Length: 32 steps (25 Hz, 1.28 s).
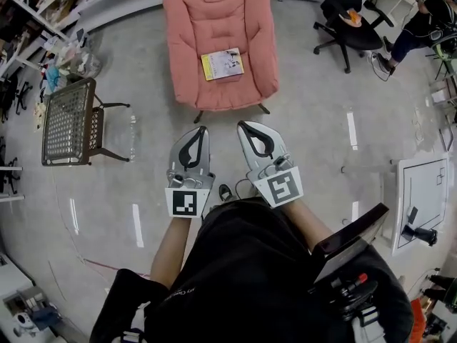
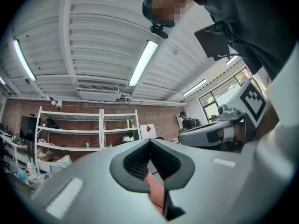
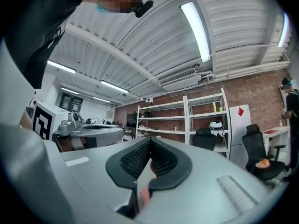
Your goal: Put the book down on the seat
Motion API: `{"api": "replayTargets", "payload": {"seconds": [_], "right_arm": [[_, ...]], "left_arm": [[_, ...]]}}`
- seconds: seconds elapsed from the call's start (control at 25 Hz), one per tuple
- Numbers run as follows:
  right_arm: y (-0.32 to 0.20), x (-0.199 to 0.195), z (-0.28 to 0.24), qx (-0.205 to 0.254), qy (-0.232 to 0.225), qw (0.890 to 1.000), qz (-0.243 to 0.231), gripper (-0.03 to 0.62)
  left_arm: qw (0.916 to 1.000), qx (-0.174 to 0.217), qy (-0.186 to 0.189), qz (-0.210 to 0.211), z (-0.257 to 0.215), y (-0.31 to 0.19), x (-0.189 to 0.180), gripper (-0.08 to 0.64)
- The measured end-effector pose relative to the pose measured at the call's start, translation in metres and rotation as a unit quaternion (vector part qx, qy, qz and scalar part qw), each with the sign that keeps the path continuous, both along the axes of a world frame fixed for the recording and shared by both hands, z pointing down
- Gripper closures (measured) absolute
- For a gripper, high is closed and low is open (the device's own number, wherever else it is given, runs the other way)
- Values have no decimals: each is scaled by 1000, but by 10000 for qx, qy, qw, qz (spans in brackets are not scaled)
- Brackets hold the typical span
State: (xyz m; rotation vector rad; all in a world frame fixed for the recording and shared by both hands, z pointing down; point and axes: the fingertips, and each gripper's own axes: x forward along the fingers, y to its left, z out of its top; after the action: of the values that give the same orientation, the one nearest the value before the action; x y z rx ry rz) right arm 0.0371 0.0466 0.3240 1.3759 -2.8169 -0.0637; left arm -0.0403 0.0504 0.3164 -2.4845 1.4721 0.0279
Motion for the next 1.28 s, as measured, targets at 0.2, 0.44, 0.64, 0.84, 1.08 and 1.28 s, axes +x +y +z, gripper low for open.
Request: {"api": "replayTargets", "payload": {"seconds": [0.2,0.44,0.64,0.84,1.08,1.28], "right_arm": [[15,-9,14,-201,62,9996,169,581],[24,-28,18,-232,132,9993,251,581],[27,-39,30,-268,107,9991,297,581],[27,-49,32,-233,187,9992,269,581],[21,-65,41,-282,278,9991,142,581],[13,-74,42,-304,293,9991,84,581]], "left_arm": [[10000,28,9,49,8,14,-11,560],[9998,81,167,69,7,22,-26,560],[9998,-116,114,-133,25,24,-42,560],[9996,-166,77,-200,30,22,-53,560],[9992,-137,41,-368,33,17,-62,560],[9980,-393,107,-482,40,9,-67,560]]}}
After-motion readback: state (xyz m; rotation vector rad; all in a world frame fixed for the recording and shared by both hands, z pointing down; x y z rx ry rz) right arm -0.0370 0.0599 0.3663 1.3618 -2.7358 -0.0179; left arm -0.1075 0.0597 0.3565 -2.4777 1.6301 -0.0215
